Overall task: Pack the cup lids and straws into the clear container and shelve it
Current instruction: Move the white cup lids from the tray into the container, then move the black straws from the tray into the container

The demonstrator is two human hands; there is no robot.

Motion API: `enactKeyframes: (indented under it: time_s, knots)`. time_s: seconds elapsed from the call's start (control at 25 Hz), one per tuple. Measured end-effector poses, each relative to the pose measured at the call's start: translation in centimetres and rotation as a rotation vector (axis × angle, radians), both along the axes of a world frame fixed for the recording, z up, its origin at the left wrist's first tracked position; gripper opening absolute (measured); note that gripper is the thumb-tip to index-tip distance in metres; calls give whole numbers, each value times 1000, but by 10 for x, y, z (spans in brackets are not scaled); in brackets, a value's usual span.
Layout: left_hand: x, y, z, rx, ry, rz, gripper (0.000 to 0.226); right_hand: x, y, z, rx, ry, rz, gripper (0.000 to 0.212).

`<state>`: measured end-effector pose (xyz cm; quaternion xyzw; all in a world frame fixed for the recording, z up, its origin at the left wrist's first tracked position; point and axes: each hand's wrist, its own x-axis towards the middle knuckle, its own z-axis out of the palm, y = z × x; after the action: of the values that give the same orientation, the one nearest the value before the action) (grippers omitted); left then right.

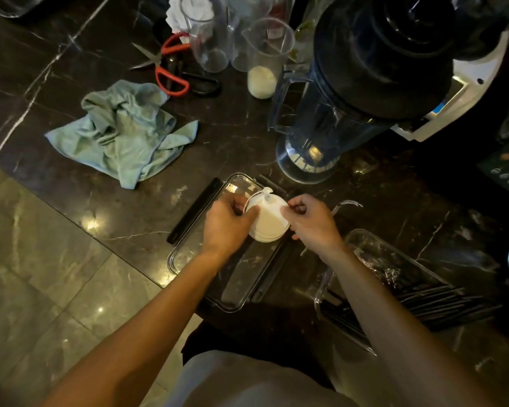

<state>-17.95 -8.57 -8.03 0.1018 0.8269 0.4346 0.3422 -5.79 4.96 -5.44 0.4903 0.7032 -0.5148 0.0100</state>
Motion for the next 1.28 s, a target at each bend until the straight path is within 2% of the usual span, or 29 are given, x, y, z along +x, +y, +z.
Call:
enactKeyframes:
  time_s: [0.16, 0.52, 0.72, 0.84, 0.92, 1.0, 1.12, 1.28]
  knots:
    - [-2, 0, 0, -25, 21, -51, 15, 3, 0, -6, 12, -62, 38, 14]
    - [-3, -1, 2, -37, -2, -60, 20, 2, 1, 0, -153, -41, -49, 16]
    - [-1, -3, 3, -52, 45, -68, 23, 4, -5, -1, -60, -24, -52, 17]
    - [4, -5, 15, -95, 126, -107, 44, 13, -4, 11, 81, -26, -6, 24]
    - [11, 1, 32, -64, 277, -151, 52, 28, 1, 28, 144, 20, -21, 20]
    - [23, 18, 54, 63, 350, -210, 43, 54, 6, 45, 182, 102, -89, 10]
    - [55, 52, 80, 243, 230, -381, 23, 109, 14, 69, 251, 185, -250, 8]
    - [114, 86, 84, 261, 158, -667, 20, 187, 13, 79, 176, 109, -503, 6]
